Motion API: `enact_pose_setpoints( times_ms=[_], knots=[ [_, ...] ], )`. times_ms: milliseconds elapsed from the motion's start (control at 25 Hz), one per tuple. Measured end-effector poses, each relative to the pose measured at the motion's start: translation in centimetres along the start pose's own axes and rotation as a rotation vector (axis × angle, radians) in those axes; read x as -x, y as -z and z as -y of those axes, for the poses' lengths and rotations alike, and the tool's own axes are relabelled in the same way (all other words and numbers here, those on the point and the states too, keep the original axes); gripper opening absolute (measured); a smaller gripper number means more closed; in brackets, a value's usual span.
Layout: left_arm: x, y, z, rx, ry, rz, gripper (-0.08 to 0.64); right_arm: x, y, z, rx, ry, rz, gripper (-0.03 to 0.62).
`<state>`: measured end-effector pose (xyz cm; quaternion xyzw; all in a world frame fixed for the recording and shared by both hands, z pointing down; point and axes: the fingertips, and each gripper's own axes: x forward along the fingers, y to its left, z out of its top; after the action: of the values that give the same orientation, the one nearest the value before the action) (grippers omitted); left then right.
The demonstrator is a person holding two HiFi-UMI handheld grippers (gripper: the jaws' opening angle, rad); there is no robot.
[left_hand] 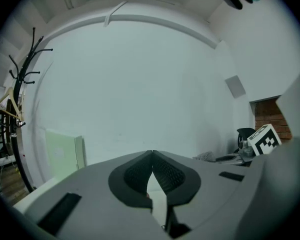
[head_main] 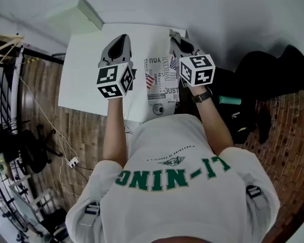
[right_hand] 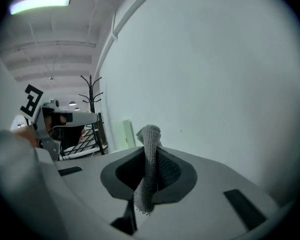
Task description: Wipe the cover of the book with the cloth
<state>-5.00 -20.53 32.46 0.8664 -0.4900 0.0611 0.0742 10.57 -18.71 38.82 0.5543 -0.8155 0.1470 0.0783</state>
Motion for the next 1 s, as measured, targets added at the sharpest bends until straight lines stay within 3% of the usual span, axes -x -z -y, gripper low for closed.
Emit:
enact_pose_setpoints(
  times_ms=[160,360,1000],
  knots=[
    [-0.4,-3.3,-0.1,-0.014,-0.024,0.026,0.012,1.1,-5.4,0.9,0.04,0.072,0.095,0.04],
    [-0.6,-4.9,0.0,-0.029,-0.036,0.06,0.012,2.4,-8.4,1.0,0.119,0.154,0.138,0.04],
    [1.0,-2.3,-1.2,-0.021,-0.011,0.046,0.012,3.5,-8.1,-0.8,0.118,0.22,0.164,0.039]
  ],
)
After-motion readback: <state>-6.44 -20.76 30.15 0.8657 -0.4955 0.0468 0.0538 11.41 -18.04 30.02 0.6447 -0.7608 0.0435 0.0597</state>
